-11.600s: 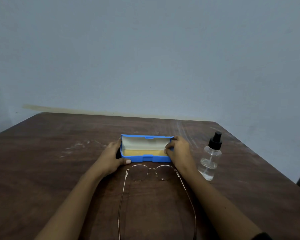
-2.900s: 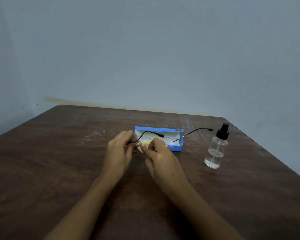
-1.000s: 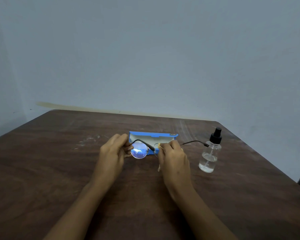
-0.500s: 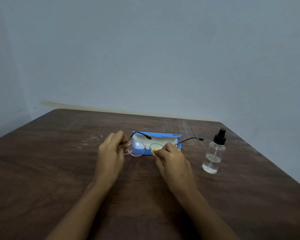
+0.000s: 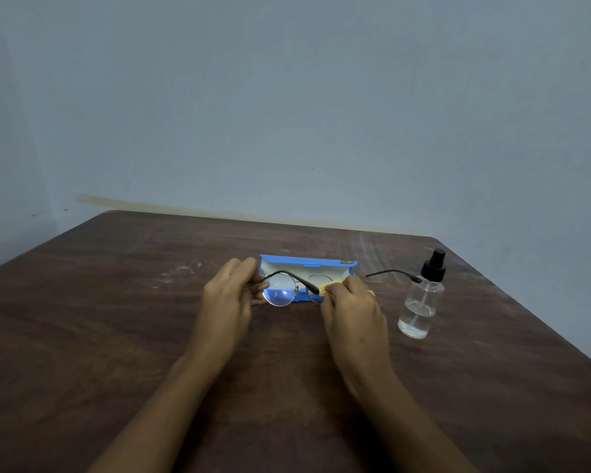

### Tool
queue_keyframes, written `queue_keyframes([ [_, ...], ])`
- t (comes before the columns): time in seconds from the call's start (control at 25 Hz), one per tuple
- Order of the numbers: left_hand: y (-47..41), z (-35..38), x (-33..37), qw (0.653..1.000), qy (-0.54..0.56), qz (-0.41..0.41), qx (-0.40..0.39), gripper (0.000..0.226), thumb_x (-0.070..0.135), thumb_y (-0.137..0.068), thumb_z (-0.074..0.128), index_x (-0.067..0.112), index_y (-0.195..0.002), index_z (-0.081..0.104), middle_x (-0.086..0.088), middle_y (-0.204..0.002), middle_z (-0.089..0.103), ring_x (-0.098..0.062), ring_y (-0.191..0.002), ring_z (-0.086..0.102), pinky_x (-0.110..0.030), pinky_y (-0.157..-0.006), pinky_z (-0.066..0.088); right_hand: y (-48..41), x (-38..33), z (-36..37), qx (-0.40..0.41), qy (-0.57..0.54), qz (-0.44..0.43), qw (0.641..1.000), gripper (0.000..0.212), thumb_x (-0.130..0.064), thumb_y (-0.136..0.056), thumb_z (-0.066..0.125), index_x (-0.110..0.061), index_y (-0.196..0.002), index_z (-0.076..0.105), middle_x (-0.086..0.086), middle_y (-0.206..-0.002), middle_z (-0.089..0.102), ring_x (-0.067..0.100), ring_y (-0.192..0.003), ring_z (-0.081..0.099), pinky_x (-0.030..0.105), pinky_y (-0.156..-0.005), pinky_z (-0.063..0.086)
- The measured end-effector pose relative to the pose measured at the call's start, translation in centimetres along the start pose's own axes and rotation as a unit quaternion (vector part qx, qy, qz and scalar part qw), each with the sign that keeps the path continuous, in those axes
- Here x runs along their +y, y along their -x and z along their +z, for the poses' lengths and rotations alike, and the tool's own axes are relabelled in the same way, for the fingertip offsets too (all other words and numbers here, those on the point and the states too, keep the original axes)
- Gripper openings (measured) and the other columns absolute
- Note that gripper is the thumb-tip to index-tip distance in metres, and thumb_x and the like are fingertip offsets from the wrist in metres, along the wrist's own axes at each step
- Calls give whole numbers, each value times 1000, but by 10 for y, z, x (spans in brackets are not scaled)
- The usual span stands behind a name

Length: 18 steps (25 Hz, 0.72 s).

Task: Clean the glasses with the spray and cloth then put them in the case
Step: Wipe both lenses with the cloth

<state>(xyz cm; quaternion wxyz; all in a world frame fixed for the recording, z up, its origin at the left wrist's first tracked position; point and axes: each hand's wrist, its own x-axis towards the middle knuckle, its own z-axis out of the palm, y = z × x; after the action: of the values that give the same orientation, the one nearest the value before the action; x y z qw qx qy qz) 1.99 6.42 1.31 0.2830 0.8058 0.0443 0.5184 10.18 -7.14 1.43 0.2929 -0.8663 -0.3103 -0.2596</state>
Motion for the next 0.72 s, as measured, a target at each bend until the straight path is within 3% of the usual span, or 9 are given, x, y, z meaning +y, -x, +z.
queue_keyframes([
  [0.16, 1, 2, 1, 1000, 3, 13, 2, 30, -14, -66, 29, 10, -70, 48, -7, -71, 46, 20, -75, 52, 2, -64, 45, -2, 3, 2, -8, -17, -4, 1000, 17, -9, -89, 49, -4, -96, 63, 11, -96, 57, 27, -87, 55, 35, -63, 42],
  [0.28, 0, 1, 4, 999, -37, 26, 16, 26, -21, -63, 37, 2, -66, 48, -1, -69, 42, 27, -73, 45, 9, -63, 32, -3, 4, 3, -34, -64, -39, 997, 18, -14, -91, 49, -7, -99, 64, 8, -94, 56, 23, -83, 55, 33, -66, 45],
  [0.4, -1, 0, 1, 997, -72, 14, 26, 24, -23, -58, 39, 0, -63, 45, 4, -65, 36, 6, -61, 39, 8, -59, 30, -3, 4, 1, -68, -71, -52, 994, 20, -22, -92, 48, -12, -101, 64, 5, -96, 55, 21, -85, 55, 31, -63, 40],
  [0.48, -1, 0, -2, 997, -77, -2, 30, 26, -21, -58, 38, 3, -63, 43, 10, -63, 32, 6, -61, 40, 5, -57, 31, -1, 4, 0, -73, -67, -65, 993, 21, -23, -92, 49, -16, -104, 64, 2, -97, 55, 19, -87, 55, 28, -61, 36],
  [0.6, -1, 1, -10, 994, -92, -34, 42, 33, -23, -62, 42, 10, -64, 40, 6, -62, 36, -4, -58, 37, -5, -53, 35, -2, 3, -2, -72, -67, -75, 992, 19, -23, -90, 52, -16, -103, 65, 2, -95, 56, 19, -86, 56, 26, -59, 32],
  [0.72, -2, 1, -15, 994, -92, -52, 39, 26, -14, -63, 40, 12, -66, 40, -6, -66, 46, -22, -58, 45, -29, -52, 42, -2, 3, -4, -73, -70, -82, 992, 17, -21, -88, 54, -17, -99, 67, 3, -92, 57, 20, -85, 56, 26, -57, 31],
])
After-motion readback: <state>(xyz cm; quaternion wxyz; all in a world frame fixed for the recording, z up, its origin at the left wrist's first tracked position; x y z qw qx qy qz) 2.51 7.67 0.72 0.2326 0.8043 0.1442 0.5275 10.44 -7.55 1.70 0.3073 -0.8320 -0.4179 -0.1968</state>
